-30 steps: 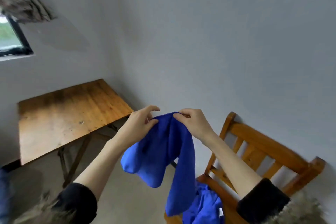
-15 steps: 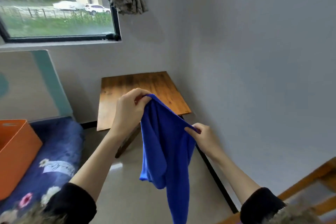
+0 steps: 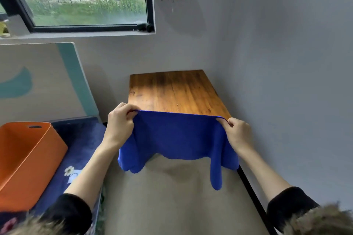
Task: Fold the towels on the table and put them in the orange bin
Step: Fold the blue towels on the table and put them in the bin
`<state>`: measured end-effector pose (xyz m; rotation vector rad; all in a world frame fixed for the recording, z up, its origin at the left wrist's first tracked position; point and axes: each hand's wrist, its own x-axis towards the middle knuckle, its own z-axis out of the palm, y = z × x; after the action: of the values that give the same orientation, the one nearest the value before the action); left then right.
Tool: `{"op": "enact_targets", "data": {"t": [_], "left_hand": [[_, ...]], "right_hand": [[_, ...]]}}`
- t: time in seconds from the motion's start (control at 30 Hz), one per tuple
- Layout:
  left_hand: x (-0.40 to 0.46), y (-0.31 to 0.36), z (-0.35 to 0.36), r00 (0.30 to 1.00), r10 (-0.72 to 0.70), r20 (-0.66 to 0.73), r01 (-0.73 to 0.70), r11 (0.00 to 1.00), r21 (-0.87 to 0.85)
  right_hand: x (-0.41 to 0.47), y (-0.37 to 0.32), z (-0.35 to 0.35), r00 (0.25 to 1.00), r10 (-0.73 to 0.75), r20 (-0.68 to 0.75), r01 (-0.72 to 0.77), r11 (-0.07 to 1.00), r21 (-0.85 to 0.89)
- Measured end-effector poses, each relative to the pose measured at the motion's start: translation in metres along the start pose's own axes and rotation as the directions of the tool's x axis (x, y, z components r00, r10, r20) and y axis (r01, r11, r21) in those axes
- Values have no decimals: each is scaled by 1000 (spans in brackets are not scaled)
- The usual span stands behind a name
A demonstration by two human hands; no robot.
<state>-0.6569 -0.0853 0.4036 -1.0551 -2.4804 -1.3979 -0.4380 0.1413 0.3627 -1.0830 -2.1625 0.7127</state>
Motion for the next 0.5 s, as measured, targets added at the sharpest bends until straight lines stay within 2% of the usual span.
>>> {"op": "enact_targets", "data": {"t": [0.1,0.2,0.3,0.4,0.5], "left_hand": [[22,-20,9,1000,6,-10,-5,998,57],[46,-34,21,998,9,-54,-5,998,66],[77,-52,40,996,-25,-81,32,995,93],[110,-73,59,989,-113,-94,124,984,131],[146,-89,79,989,-133,-64,142,972,186]], "right_hand": [[32,-2,15,997,-52,-56,51,998,-33],[66,3,31,999,-31,-12,31,1000,3],[102,9,49,997,-73,-6,73,997,-2],[143,16,65,986,-159,-48,154,984,-92],[188,20,78,976,-211,-52,194,954,-227]]}}
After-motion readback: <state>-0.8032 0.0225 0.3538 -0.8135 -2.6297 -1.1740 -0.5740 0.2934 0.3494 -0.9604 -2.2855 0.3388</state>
